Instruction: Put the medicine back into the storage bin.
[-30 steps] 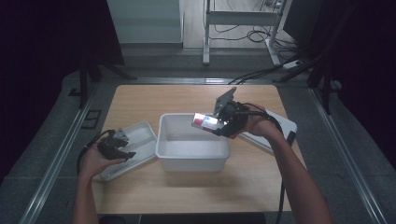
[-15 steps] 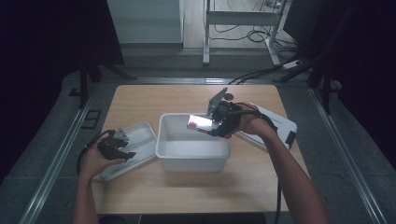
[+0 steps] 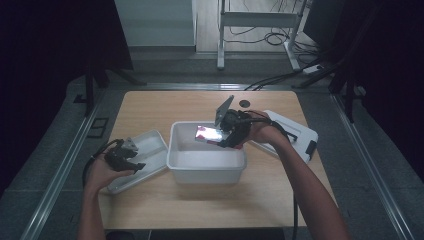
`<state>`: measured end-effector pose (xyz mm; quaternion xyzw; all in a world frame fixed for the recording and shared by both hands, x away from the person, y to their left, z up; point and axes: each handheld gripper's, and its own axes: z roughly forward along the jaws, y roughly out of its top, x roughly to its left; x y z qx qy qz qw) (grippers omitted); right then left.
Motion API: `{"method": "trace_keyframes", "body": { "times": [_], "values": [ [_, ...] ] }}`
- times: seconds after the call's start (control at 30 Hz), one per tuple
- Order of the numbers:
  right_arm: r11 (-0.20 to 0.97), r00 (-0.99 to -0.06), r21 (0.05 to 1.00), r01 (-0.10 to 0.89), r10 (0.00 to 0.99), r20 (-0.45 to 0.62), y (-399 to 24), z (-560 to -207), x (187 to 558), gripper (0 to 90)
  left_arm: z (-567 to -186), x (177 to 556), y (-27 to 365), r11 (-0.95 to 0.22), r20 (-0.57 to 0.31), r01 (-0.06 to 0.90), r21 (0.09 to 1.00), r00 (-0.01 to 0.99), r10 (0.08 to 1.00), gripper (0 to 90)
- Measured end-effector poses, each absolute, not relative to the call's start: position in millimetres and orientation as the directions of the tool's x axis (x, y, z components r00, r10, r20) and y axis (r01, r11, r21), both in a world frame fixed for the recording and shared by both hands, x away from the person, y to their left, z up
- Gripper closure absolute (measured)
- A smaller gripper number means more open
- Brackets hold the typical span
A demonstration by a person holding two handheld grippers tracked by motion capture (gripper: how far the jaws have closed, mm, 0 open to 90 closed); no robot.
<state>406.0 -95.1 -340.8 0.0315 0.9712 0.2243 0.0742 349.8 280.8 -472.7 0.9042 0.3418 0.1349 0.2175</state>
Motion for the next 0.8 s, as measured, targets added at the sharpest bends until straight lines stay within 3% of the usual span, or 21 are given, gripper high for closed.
{"method": "trace_keyframes", "body": {
  "times": [0.8],
  "values": [
    [0.921, -0.995, 0.389, -0.008, 0.031, -0.095, -77, -367, 409, 50.6, -475, 350, 282, -0.669, 0.091, 0.563, 0.485, 0.729, 0.679, 41.9]
  ]
}}
